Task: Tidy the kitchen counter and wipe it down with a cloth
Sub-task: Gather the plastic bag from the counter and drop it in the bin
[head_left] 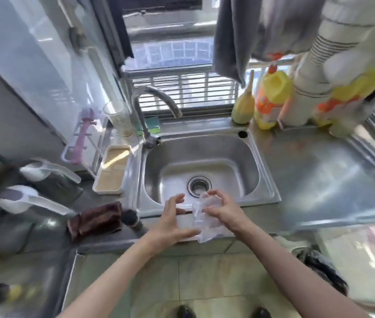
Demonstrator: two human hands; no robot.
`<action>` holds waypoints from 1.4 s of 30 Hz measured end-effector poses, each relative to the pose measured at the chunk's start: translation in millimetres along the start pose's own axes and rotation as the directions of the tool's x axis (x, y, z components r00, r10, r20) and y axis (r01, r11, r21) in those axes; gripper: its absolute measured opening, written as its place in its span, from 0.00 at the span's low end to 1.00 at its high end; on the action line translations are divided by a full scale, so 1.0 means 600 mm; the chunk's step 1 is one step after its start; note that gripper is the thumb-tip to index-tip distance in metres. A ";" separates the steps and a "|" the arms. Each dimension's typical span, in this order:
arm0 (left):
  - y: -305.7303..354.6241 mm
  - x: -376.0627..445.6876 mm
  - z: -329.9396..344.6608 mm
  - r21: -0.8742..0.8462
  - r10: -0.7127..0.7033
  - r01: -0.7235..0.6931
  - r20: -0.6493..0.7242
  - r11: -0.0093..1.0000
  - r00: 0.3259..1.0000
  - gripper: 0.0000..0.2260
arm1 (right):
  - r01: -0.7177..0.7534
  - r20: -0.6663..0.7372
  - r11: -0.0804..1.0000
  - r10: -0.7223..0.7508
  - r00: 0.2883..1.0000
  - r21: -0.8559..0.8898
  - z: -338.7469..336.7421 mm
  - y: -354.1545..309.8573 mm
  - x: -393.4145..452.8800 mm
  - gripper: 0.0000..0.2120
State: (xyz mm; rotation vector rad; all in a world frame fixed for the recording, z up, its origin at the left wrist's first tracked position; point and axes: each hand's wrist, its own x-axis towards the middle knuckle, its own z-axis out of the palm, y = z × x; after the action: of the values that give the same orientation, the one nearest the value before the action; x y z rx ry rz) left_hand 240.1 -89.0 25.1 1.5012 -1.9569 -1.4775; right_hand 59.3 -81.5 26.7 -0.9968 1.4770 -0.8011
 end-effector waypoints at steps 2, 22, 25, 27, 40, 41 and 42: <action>0.034 0.033 0.065 0.017 0.013 -0.015 0.087 1.000 0.996 0.27 | -0.038 -0.132 0.998 0.032 0.991 -0.047 -0.097 0.056 -0.024 0.15; -0.048 0.339 0.822 0.165 -0.275 0.226 0.402 0.960 0.873 0.10 | -0.524 -0.646 0.851 0.385 0.659 -0.026 -0.612 0.862 -0.105 0.12; -0.098 0.367 0.855 0.177 -0.284 0.232 0.384 0.957 0.879 0.12 | -0.535 -0.592 0.845 0.441 0.675 0.019 -0.607 0.942 -0.076 0.17; -0.122 0.380 0.867 0.173 -0.292 0.243 0.378 0.955 0.879 0.11 | -0.523 -0.503 0.849 0.488 0.713 0.081 -0.603 0.973 -0.067 0.28; 0.026 0.306 0.793 0.038 -0.237 0.240 0.362 0.970 0.902 0.09 | -0.430 -0.412 0.901 0.374 0.831 -0.051 -0.621 0.751 -0.115 0.27; 0.050 0.291 0.774 0.038 -0.227 0.229 0.380 0.973 0.897 0.09 | -0.396 -0.372 0.914 0.341 0.863 -0.082 -0.616 0.697 -0.124 0.26; 0.074 0.276 0.752 0.039 -0.208 0.209 0.391 0.977 0.897 0.09 | -0.352 -0.324 0.928 0.298 0.898 -0.120 -0.613 0.644 -0.133 0.25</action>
State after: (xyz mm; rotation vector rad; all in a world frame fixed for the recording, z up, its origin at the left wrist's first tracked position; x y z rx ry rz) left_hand -174.7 18.7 -197.0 1.5469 -2.0486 -2.0104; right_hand -360.9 132.6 -235.5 -0.7434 1.9469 -0.6003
